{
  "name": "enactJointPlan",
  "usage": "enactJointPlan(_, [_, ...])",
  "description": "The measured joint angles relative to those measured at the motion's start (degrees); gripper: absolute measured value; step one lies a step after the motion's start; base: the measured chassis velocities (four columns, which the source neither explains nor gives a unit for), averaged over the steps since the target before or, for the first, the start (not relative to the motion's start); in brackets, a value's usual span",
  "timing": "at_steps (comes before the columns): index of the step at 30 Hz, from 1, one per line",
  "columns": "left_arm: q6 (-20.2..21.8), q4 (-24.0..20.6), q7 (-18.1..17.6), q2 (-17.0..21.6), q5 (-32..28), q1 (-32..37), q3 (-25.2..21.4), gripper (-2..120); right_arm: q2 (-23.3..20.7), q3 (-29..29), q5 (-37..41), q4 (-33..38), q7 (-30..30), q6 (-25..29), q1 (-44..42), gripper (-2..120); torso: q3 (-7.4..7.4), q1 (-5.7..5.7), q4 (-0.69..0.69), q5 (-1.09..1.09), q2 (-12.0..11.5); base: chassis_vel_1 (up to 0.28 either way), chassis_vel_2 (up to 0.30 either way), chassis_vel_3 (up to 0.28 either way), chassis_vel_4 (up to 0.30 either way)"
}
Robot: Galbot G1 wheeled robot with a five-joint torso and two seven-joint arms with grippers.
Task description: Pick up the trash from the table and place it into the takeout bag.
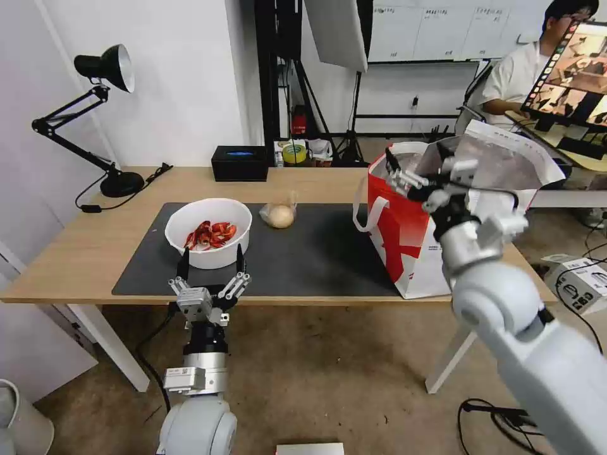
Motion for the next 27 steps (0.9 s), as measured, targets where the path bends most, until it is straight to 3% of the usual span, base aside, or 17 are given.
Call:
enactJointPlan(13, [-0.05, -0.22, 0.01, 0.38, 0.03, 0.43, -0.41, 100, 8.4, 1.25, -9.87, 0.66, -2.26, 6.76, -12.01, 100, 0.0, 0.0, 0.02, -0.01, 0.0, 0.0, 0.0, 0.0, 0.0])
enactJointPlan(16, [-0.11, -0.06, -0.03, 0.66, -0.06, 0.33, -0.58, 100, 10.95, 1.59, -14.98, -0.44, -4.8, 11.17, -15.76, 100, 0.0, 0.0, 0.01, 0.0, 0.0, 0.0, 0.0, 0.0, 0.0])
enactJointPlan(27, [-0.27, 0.69, -0.09, 0.62, -0.12, 0.1, -0.65, 100, 13.96, 2.7, -19.1, -1.93, -7.56, 17.01, -20.63, 100, 0.0, 0.0, 0.01, 0.0, 0.0, 0.0, 0.0, 0.0, 0.0])
